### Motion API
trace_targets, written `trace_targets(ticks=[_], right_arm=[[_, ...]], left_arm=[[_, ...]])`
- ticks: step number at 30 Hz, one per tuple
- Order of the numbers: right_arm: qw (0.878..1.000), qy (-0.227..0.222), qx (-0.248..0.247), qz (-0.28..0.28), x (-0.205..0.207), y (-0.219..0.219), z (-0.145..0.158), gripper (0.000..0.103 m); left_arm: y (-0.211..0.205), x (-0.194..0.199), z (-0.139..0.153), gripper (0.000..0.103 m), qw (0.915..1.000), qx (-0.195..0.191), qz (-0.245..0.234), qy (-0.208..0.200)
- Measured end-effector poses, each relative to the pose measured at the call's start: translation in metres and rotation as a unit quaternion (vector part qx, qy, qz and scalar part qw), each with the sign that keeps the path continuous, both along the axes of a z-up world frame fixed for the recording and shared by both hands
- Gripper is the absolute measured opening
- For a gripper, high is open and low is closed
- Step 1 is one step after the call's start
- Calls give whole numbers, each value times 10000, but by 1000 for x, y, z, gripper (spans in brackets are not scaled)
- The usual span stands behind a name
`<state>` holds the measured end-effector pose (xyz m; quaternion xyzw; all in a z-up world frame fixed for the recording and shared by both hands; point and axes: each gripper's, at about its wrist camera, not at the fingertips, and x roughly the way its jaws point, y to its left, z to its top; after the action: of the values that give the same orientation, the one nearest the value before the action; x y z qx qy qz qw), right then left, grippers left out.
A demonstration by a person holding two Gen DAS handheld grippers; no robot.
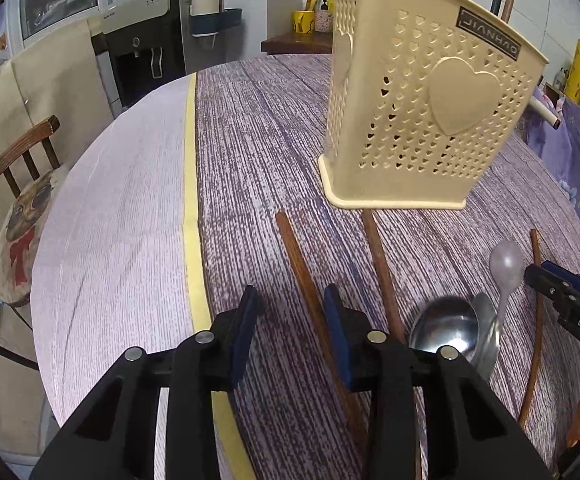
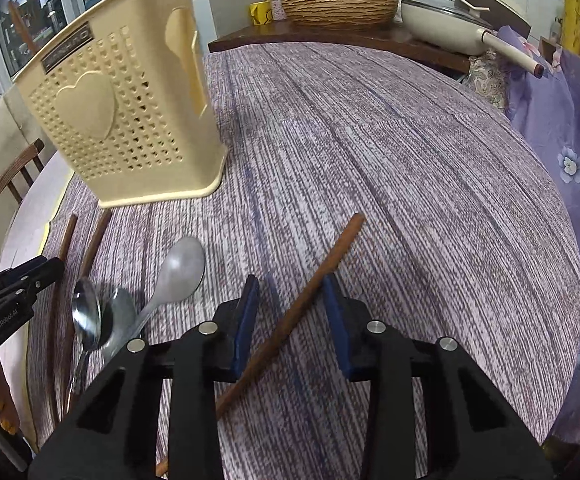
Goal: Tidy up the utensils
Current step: 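Grasp a brown wooden chopstick with the left tool while the right tool grasps another, then lift both wooden chopsticks upright and lower them into the cream basket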
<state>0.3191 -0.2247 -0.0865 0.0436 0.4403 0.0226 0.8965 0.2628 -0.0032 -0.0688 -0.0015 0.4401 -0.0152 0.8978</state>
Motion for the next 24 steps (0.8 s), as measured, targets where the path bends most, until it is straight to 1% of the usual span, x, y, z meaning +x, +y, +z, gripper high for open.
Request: trace_targets(ticks=[4,6,11,13,18,24], right_arm=[[9999,33,70,-96,16,-4,1,23],[9998,32,127,-151,23,-5,0,20],[9997,-3,60,-217,34,0,-1,18],[9998,0,24,-191,36,2,-1,14],[9999,73,76,-89,41,4,-1,12],[9998,128,144,-51,43,2,1,11]], left_arm=[[-3,12,1,28,10000,89,-16,36],[-5,16,1,23,9999,143,-4,53],[-8,18,1,14,9999,143,21,56],[-10,18,1,11,9999,131,24,58],[-10,17,1,11,9999,83,30,62],[-10,17,1,10,10000,7,61,75]])
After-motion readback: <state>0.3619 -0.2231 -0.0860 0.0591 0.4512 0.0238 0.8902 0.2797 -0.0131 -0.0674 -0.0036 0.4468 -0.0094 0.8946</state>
